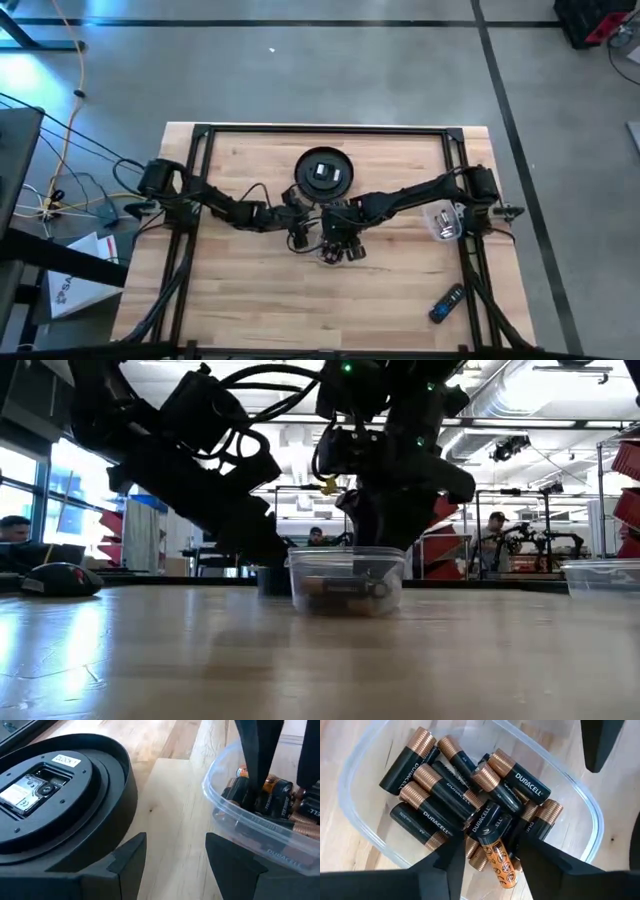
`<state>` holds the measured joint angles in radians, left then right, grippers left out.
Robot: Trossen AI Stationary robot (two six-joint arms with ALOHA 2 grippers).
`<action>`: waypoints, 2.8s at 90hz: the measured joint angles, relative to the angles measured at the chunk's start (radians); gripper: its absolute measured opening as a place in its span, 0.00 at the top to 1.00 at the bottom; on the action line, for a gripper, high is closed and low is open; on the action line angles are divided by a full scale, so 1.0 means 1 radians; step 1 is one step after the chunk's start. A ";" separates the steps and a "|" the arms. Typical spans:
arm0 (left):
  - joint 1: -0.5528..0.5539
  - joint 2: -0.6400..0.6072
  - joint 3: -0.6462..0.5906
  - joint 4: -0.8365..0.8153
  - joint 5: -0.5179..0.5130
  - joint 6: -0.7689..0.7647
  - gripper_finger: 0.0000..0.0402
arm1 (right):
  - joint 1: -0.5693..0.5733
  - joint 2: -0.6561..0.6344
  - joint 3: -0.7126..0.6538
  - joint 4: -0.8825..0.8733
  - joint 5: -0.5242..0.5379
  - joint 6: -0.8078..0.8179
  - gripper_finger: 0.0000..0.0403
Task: Insert battery
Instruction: Insert the orange battery into the wall clock battery compartment
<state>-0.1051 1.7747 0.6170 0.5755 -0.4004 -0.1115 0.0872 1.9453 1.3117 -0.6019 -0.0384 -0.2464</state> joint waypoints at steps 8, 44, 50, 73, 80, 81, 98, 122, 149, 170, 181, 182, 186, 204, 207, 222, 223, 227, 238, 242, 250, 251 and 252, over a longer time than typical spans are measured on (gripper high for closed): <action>0.000 0.000 0.000 0.000 0.001 -0.003 0.53 | -0.001 0.000 0.000 -0.005 -0.007 -0.002 0.69; 0.000 0.000 0.000 0.030 0.037 -0.009 0.53 | 0.000 0.000 0.000 -0.023 -0.015 -0.017 0.73; 0.000 0.000 0.000 0.031 0.046 -0.009 0.53 | -0.001 0.000 0.000 -0.023 -0.020 -0.024 0.74; 0.000 0.000 0.000 0.036 0.054 -0.008 0.53 | -0.014 0.000 0.000 -0.006 -0.043 -0.050 0.77; 0.000 0.000 0.000 0.036 0.054 -0.008 0.53 | -0.017 0.000 0.000 -0.003 -0.044 -0.051 0.77; 0.000 0.000 0.000 0.036 0.054 -0.008 0.53 | -0.018 0.000 0.000 -0.003 -0.044 -0.051 0.77; 0.000 0.000 0.000 0.036 0.054 0.001 0.53 | -0.019 0.033 0.000 -0.019 -0.054 -0.056 0.77; 0.000 0.000 0.000 0.035 0.051 0.009 0.53 | -0.019 0.057 0.009 -0.019 -0.063 -0.062 0.77; 0.000 0.000 0.000 0.025 0.050 0.001 0.53 | -0.021 0.064 0.057 -0.082 -0.056 -0.035 0.77; 0.000 0.000 0.000 0.025 0.051 0.000 0.53 | -0.021 0.065 0.078 -0.118 -0.049 -0.064 0.77; 0.000 0.000 0.000 0.025 0.052 0.000 0.53 | -0.019 0.065 0.079 -0.120 -0.038 -0.077 0.77; 0.000 0.000 0.000 0.025 0.052 0.000 0.53 | -0.017 0.065 0.079 -0.121 -0.036 -0.079 0.77; 0.000 0.000 0.000 0.025 0.052 0.000 0.53 | -0.014 0.065 0.079 -0.124 -0.026 -0.089 0.77; 0.000 0.000 0.000 0.025 0.052 0.000 0.53 | 0.007 0.063 0.080 -0.151 0.043 -0.147 0.76; 0.000 0.000 0.000 0.024 0.052 0.000 0.53 | 0.009 0.063 0.080 -0.154 0.053 -0.155 0.76; 0.000 0.000 0.000 0.024 0.053 0.000 0.53 | 0.011 0.063 0.080 -0.166 0.058 -0.181 0.76; 0.000 0.000 0.000 0.024 0.053 0.000 0.53 | 0.011 0.063 0.080 -0.167 0.058 -0.181 0.77; 0.000 0.000 0.000 0.024 0.053 0.000 0.53 | 0.011 0.063 0.080 -0.167 0.058 -0.181 0.77; 0.000 0.000 0.000 0.024 0.053 0.000 0.53 | 0.009 0.063 0.080 -0.168 0.058 -0.173 0.77; 0.000 0.000 0.000 0.024 0.053 0.000 0.53 | 0.009 0.063 0.080 -0.168 0.058 -0.165 0.77; 0.000 0.000 0.000 0.024 0.053 -0.008 0.53 | 0.010 0.063 0.080 -0.169 0.069 -0.139 0.77; 0.000 0.000 0.000 0.024 0.053 -0.008 0.53 | 0.010 0.063 0.080 -0.169 0.071 -0.135 0.77; 0.000 0.000 0.000 0.024 0.053 -0.008 0.53 | 0.010 0.062 0.080 -0.169 0.073 -0.132 0.77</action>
<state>-0.1051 1.7752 0.6170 0.5995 -0.3470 -0.1197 0.0967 2.0077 1.3922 -0.7711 0.0351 -0.3784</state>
